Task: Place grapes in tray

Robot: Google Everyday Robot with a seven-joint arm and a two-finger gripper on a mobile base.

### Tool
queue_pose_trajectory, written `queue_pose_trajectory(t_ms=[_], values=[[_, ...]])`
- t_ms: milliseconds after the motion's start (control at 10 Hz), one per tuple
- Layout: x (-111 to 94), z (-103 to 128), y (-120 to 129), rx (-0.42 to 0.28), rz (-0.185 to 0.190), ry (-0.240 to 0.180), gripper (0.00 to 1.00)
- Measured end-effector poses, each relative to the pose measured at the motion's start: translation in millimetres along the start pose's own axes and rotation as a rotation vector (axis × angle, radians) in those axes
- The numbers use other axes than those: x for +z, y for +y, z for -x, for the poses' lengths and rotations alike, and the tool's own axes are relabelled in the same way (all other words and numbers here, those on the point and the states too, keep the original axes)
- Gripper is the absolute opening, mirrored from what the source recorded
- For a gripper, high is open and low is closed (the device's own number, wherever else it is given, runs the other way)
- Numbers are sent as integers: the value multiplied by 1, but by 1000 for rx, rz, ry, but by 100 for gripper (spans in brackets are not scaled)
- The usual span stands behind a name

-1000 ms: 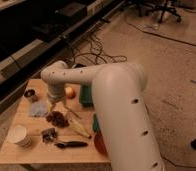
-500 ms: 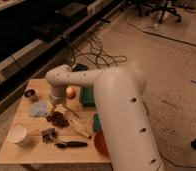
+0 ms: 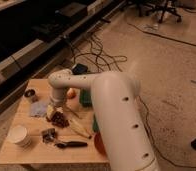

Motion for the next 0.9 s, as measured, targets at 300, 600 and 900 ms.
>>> queue_pose_trajectory(t_ms=[300,600,900], values=[[7,0,3,-4,25,22,27],[7,-1,4,-6,23,32,1],[-22,10,10,46,-12,45,0]])
